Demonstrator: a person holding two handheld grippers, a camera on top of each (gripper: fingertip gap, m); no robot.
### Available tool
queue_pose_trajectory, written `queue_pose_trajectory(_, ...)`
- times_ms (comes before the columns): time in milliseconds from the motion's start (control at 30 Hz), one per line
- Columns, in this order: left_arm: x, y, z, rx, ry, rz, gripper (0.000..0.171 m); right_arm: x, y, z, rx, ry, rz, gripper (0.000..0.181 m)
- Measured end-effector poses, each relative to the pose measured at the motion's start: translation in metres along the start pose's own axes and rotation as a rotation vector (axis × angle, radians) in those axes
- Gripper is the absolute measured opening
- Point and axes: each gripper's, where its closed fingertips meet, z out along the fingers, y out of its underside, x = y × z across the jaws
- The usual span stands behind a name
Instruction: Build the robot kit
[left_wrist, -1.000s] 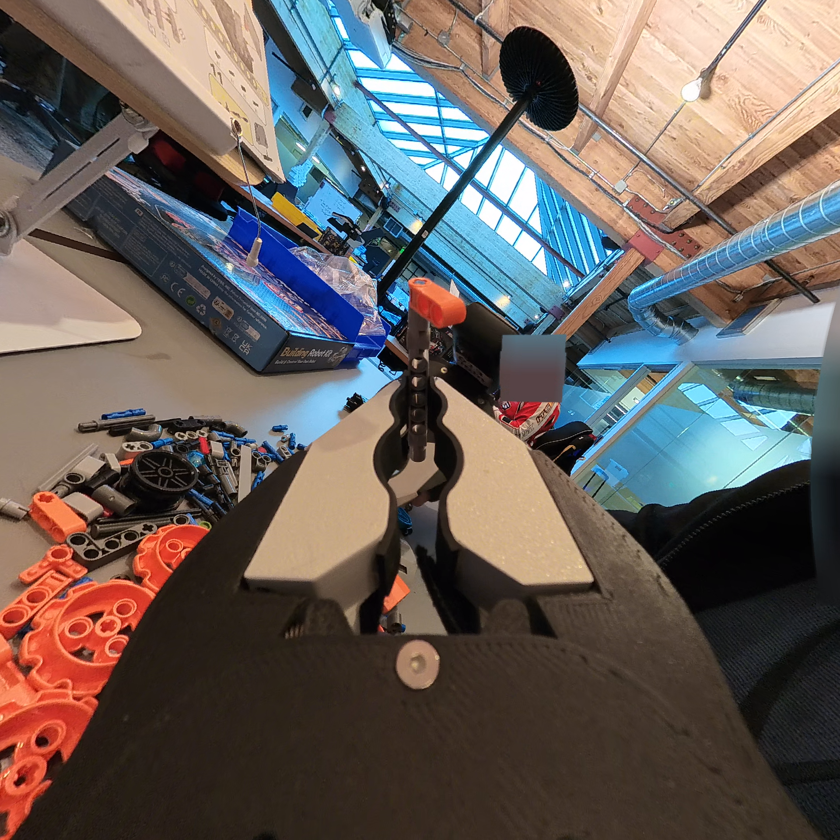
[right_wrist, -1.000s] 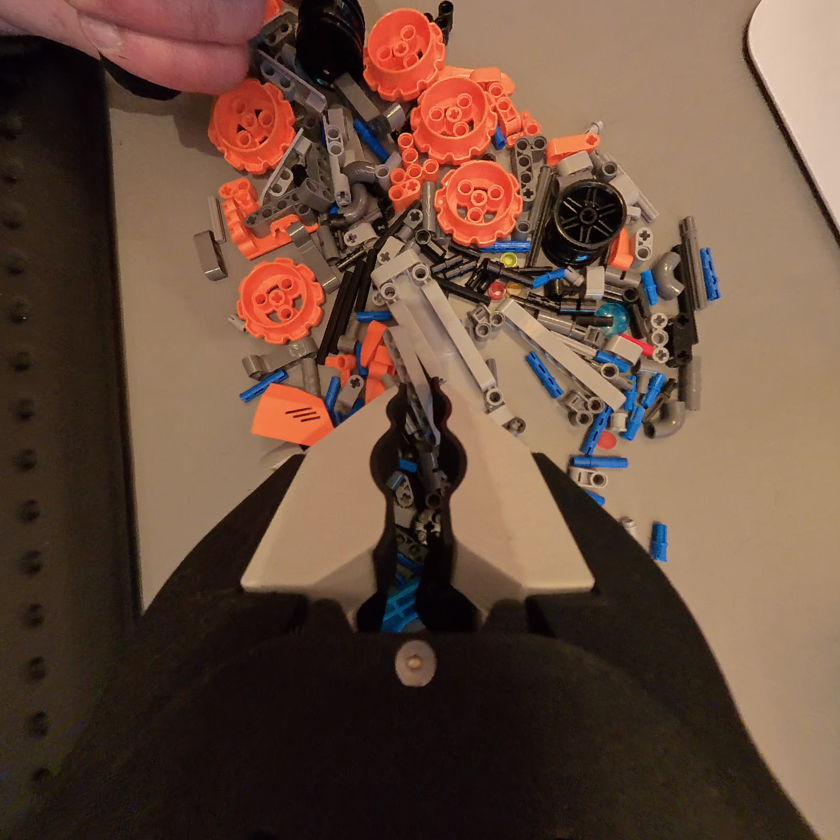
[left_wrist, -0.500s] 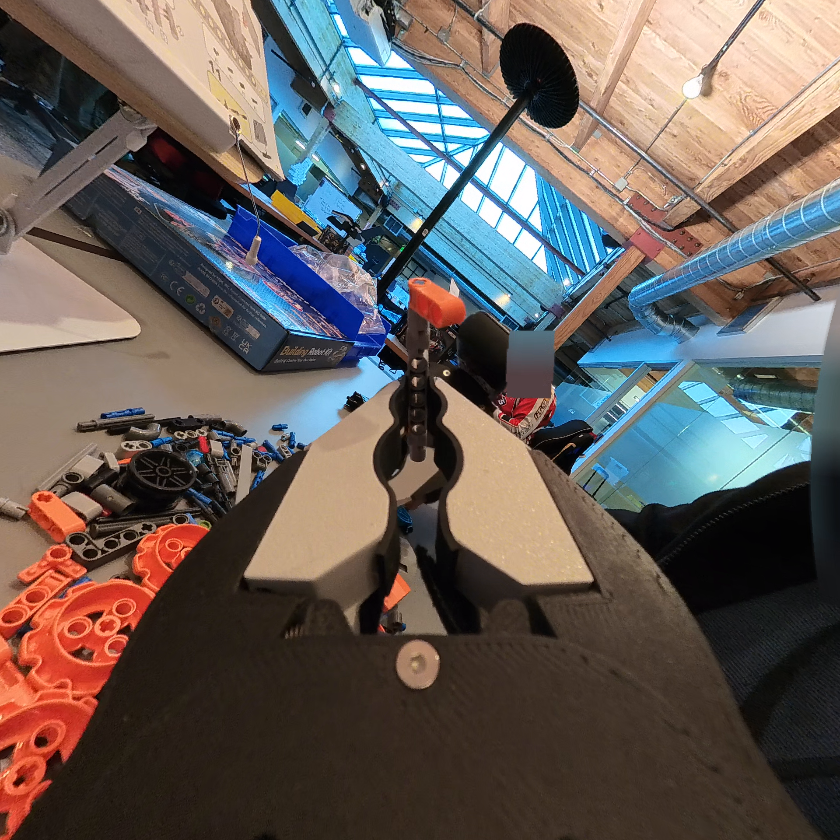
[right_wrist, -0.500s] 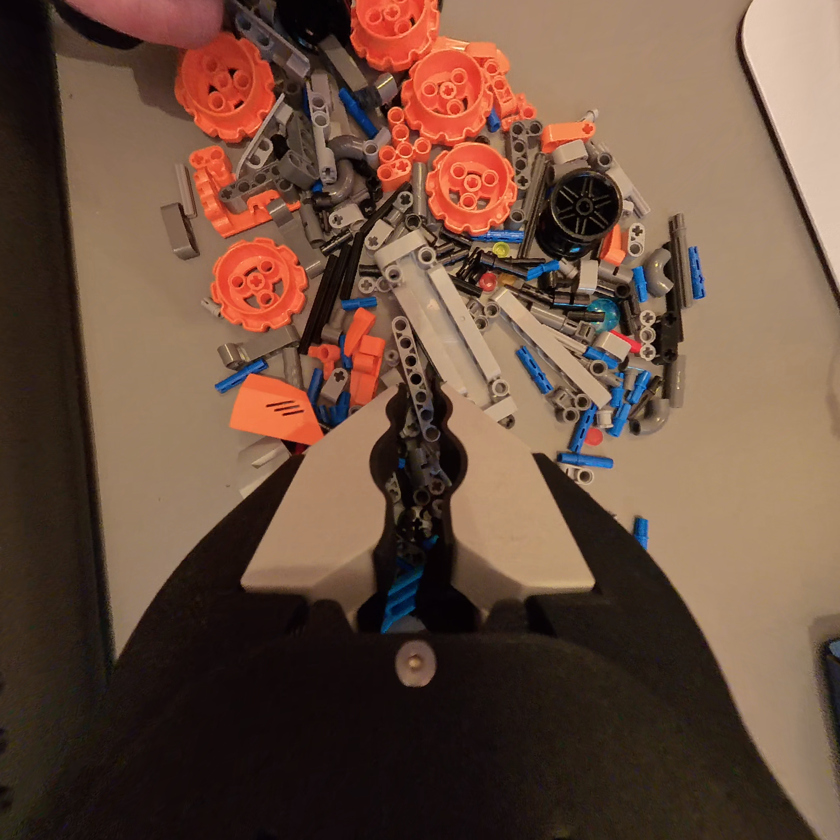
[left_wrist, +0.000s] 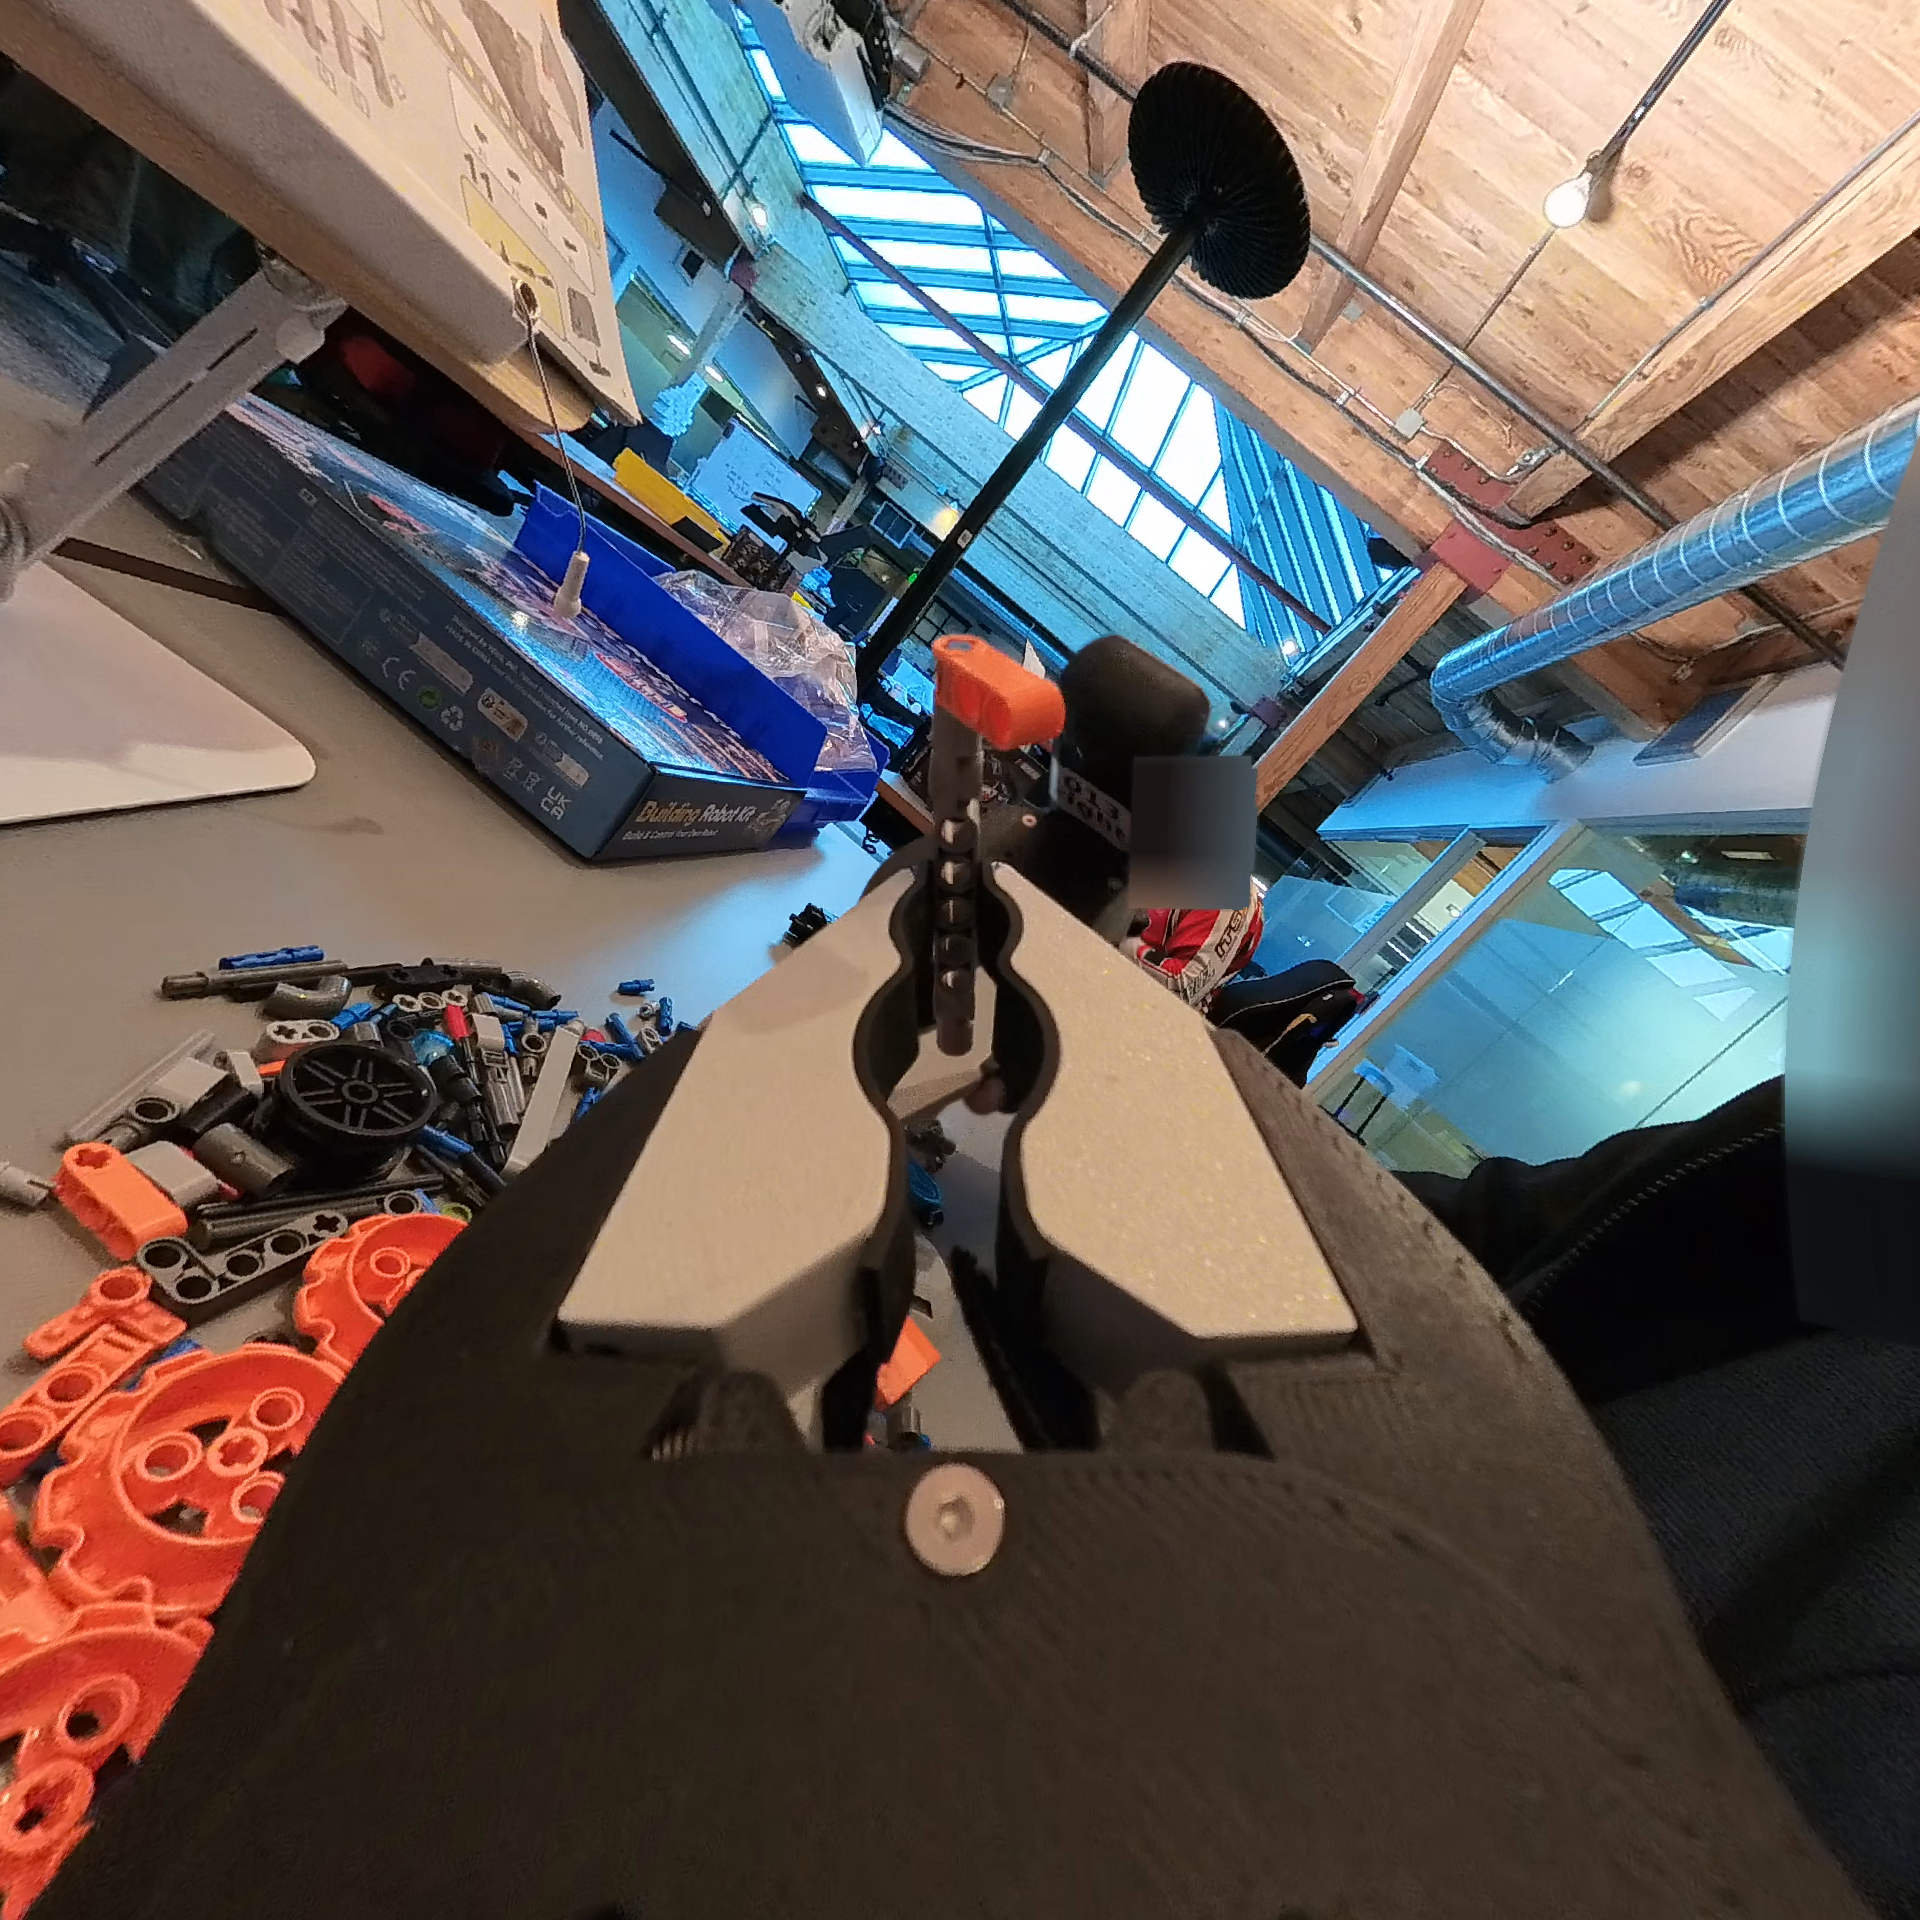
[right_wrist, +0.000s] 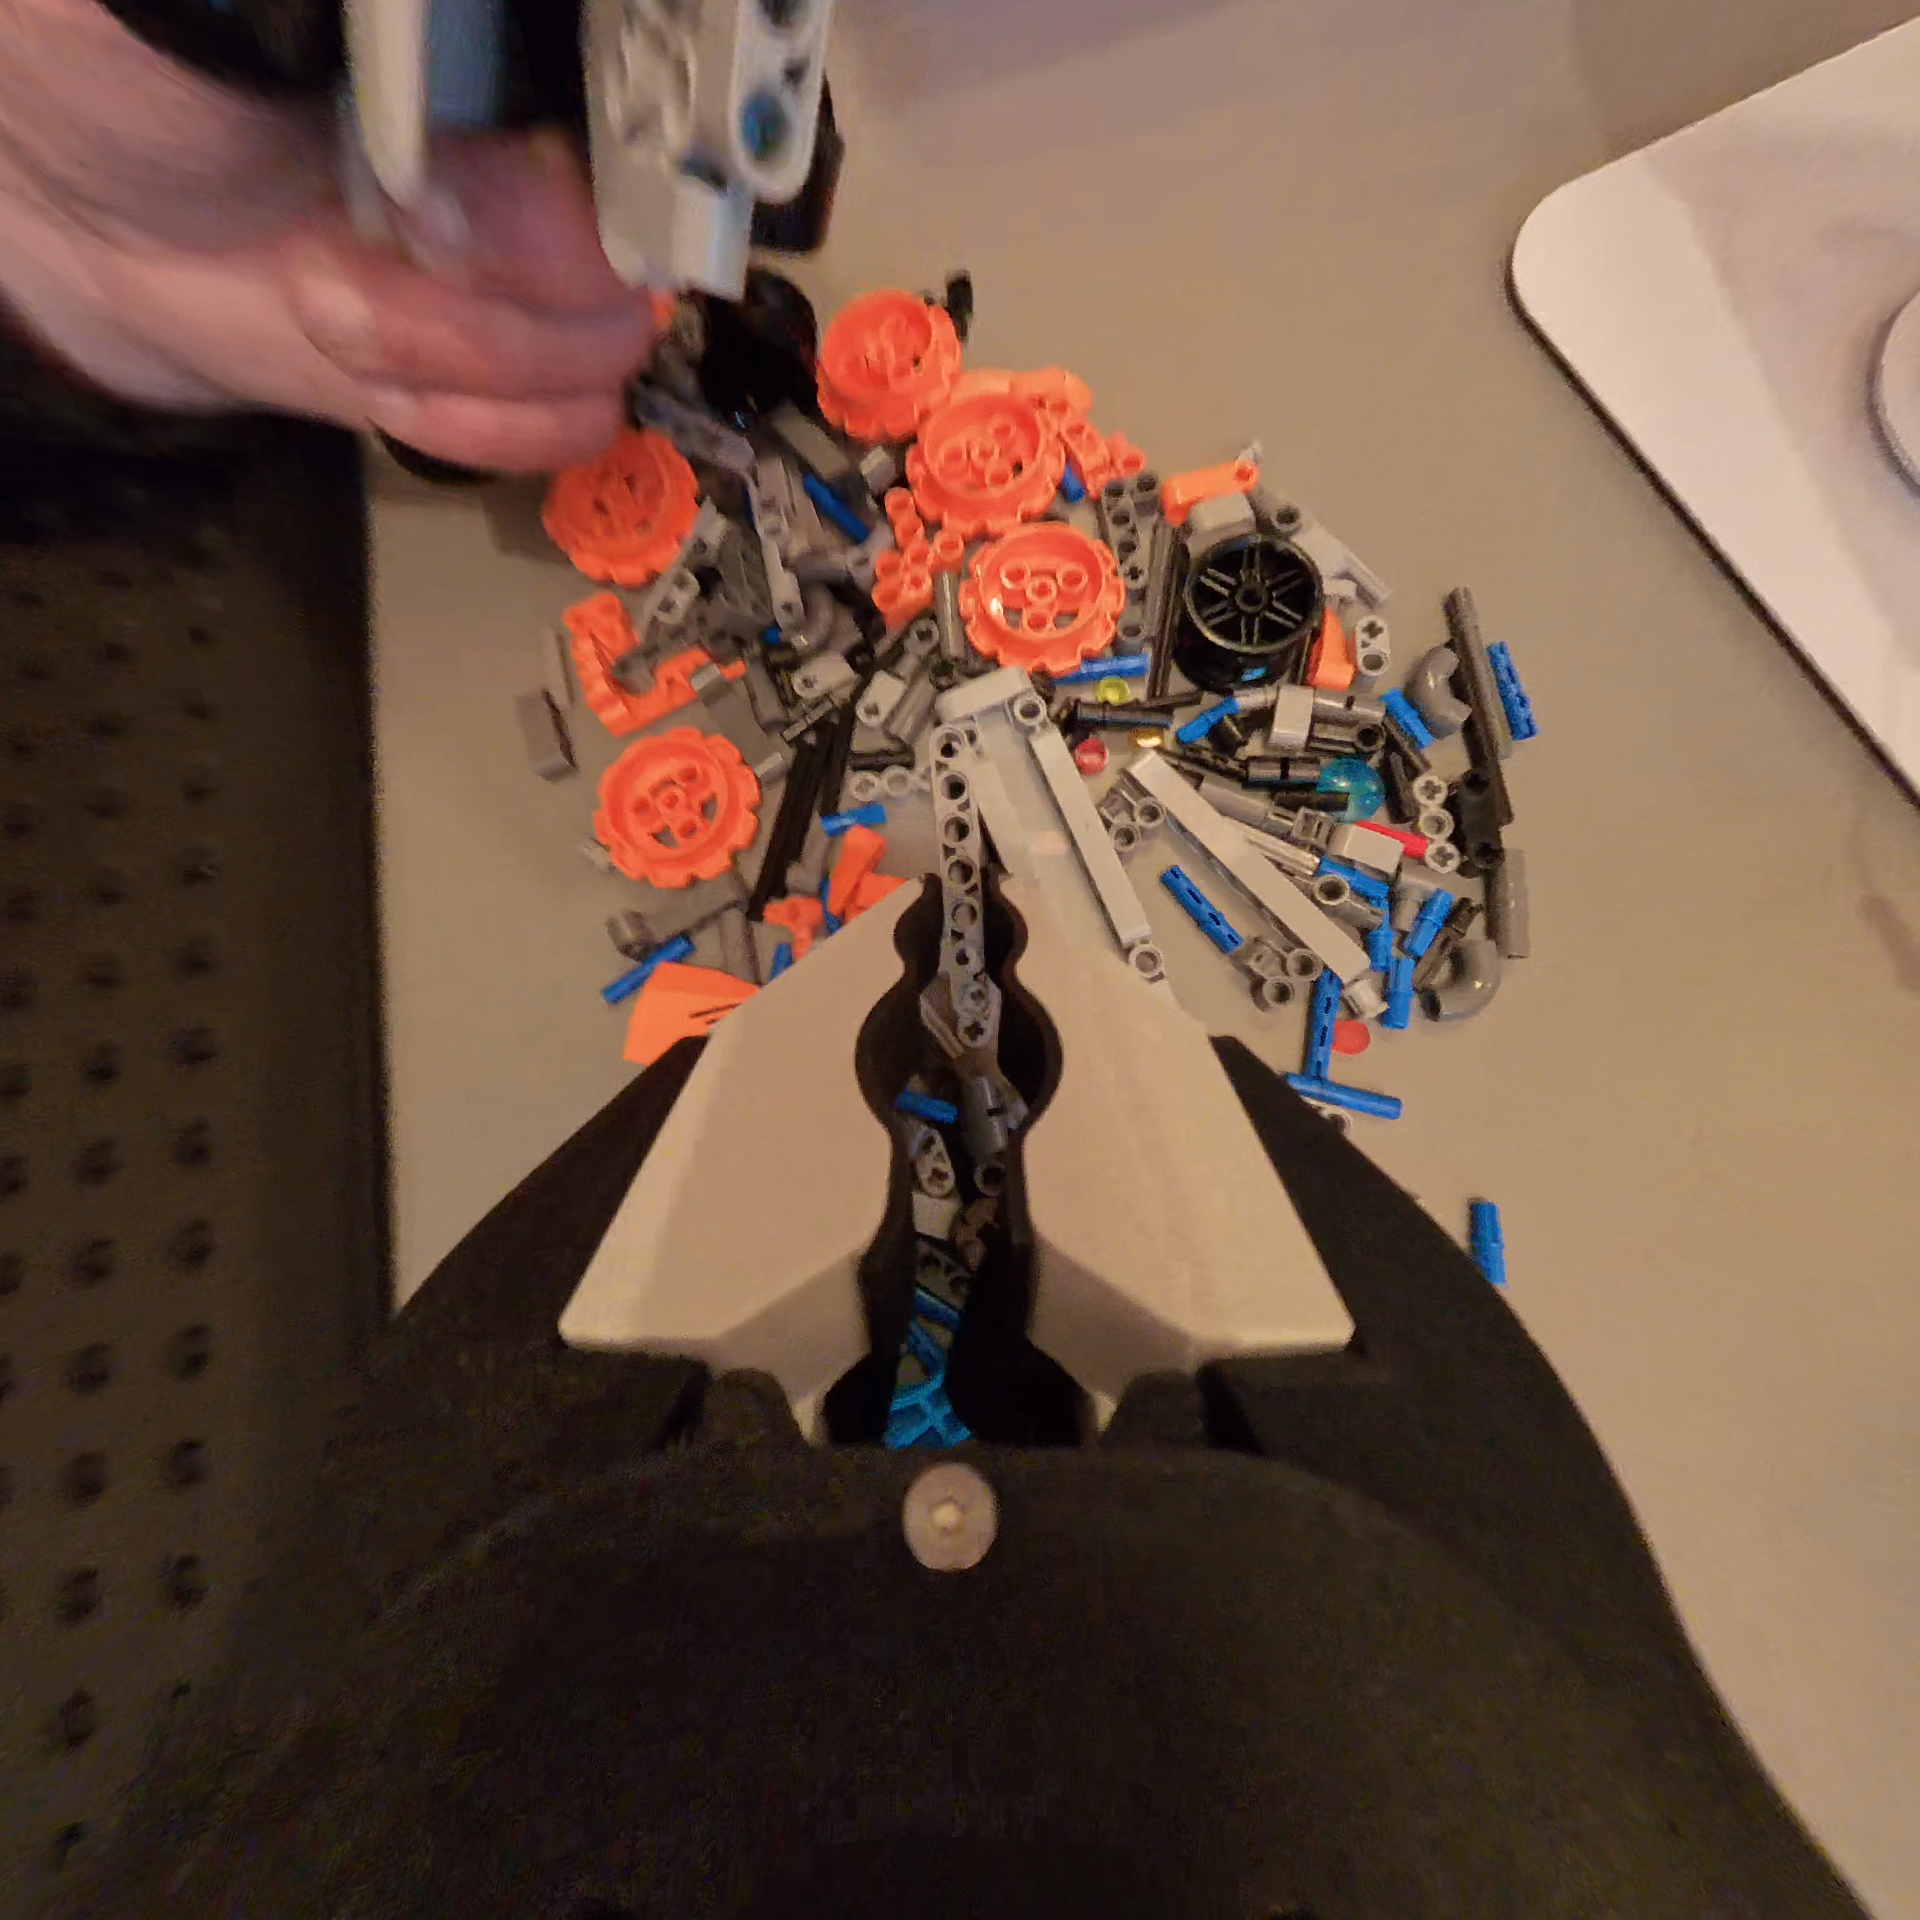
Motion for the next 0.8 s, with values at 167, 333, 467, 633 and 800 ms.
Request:
queue_pose_trajectory(167,0.003,0.0,0.0,0.0,0.013,0.009,0.004,0.0,-0.023,-0.022,0.204,-0.13,0.148,0.006)
queue_pose_trajectory(333,0.005,0.001,0.001,-0.006,0.022,0.018,0.004,0.004,-0.047,-0.05,0.412,-0.239,0.283,0.006)
queue_pose_trajectory(467,0.008,0.003,0.004,-0.018,0.031,0.041,0.004,0.0,-0.073,-0.076,0.591,-0.325,0.341,0.006)
queue_pose_trajectory(633,0.013,0.009,0.01,-0.039,0.05,0.064,0.004,-0.016,-0.095,-0.083,0.702,-0.398,0.356,0.006)
queue_pose_trajectory(800,0.017,0.012,0.016,-0.043,0.056,0.088,0.004,-0.017,-0.1,-0.081,0.751,-0.427,0.401,0.006)
